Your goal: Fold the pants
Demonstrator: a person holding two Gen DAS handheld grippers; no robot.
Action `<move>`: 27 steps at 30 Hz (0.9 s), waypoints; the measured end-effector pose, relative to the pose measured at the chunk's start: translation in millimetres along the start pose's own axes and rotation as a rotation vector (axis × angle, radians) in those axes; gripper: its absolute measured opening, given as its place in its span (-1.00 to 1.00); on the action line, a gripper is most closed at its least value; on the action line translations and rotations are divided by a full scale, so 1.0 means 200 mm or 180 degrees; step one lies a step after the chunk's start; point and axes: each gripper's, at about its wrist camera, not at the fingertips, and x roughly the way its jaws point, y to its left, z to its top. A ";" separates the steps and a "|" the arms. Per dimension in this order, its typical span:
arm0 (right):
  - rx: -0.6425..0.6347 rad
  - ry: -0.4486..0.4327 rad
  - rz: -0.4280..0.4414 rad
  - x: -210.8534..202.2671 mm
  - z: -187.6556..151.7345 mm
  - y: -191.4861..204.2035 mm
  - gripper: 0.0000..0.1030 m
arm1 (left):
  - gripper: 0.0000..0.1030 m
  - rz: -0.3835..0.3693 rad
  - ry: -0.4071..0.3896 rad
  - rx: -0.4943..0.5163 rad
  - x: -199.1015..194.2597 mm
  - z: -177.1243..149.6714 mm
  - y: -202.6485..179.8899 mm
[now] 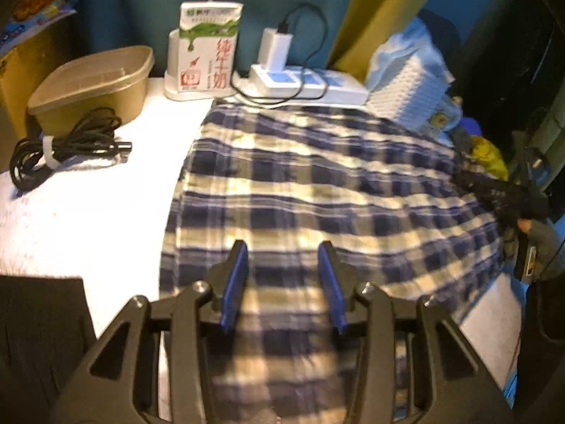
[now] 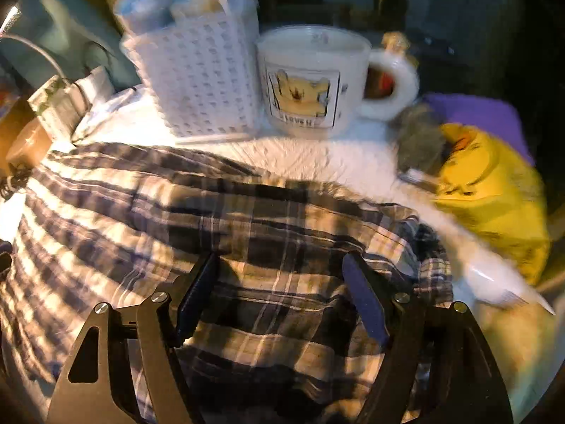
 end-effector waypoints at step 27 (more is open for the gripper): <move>0.0608 0.0120 0.0430 0.16 0.28 0.28 -0.96 | -0.17 -0.0009 0.0195 0.0250 0.33 0.46 0.06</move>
